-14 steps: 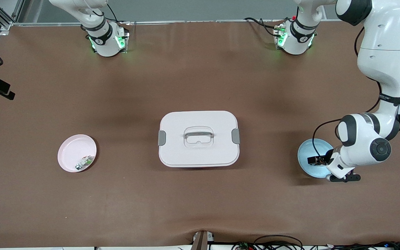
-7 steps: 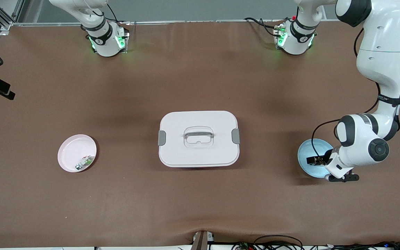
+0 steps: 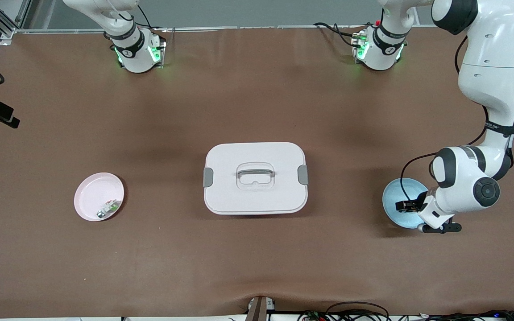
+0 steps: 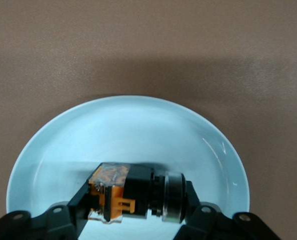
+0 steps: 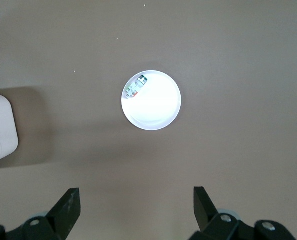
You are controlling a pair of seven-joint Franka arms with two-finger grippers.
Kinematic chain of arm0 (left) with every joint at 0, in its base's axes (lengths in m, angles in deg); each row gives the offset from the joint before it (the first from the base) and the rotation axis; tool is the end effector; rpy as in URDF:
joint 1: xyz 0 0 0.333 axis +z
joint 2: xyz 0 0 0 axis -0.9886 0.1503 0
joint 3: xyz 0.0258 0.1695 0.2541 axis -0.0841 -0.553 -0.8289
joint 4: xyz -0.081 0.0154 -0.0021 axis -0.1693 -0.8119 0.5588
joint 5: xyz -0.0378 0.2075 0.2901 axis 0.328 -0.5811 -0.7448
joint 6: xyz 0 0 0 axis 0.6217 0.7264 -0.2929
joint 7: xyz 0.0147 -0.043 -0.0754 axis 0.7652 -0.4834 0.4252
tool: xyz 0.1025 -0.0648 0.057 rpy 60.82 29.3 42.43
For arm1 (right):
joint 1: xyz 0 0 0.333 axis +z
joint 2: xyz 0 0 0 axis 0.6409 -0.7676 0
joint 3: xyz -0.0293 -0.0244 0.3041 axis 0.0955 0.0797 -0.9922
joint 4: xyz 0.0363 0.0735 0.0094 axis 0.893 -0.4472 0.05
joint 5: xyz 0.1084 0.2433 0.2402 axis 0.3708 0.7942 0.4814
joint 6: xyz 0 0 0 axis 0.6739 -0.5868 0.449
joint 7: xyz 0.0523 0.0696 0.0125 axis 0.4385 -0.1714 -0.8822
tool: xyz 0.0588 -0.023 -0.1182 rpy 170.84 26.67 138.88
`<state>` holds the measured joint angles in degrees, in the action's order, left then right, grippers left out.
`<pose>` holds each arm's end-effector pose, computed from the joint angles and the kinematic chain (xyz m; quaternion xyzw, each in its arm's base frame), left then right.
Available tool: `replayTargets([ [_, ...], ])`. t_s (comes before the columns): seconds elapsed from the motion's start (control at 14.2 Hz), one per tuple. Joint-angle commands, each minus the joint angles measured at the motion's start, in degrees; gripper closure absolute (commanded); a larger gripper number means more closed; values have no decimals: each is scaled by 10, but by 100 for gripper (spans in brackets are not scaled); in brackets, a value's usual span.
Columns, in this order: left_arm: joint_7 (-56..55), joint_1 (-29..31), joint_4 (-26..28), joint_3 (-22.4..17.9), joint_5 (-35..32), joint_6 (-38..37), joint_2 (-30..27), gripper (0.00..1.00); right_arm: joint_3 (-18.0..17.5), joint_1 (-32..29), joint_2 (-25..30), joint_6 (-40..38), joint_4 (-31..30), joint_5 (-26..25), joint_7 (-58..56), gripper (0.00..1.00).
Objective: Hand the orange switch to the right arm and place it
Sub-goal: 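Lower the left gripper and grasp the orange switch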
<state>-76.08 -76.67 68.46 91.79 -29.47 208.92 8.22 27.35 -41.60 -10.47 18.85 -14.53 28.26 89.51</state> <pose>0.6516 0.0073 0.1778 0.9987 0.0192 -0.0311 0.0348 0.5271 -0.0469 0.6090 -0.9991 0.0428 0.0015 0.0045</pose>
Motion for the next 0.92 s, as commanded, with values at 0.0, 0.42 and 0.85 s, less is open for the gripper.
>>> replayTargets([
  [0.0,4,6,4,8,13,8,-1,69,-2,-4,6,0,-4,6,7,0],
  [0.42,-51,-5,3,5,18,-9,-20,83,-1,-4,5,-2,-4,4,6,0],
  [0.85,-183,-18,-3,-3,16,-64,-60,83,-1,-4,4,8,-3,-2,5,0],
])
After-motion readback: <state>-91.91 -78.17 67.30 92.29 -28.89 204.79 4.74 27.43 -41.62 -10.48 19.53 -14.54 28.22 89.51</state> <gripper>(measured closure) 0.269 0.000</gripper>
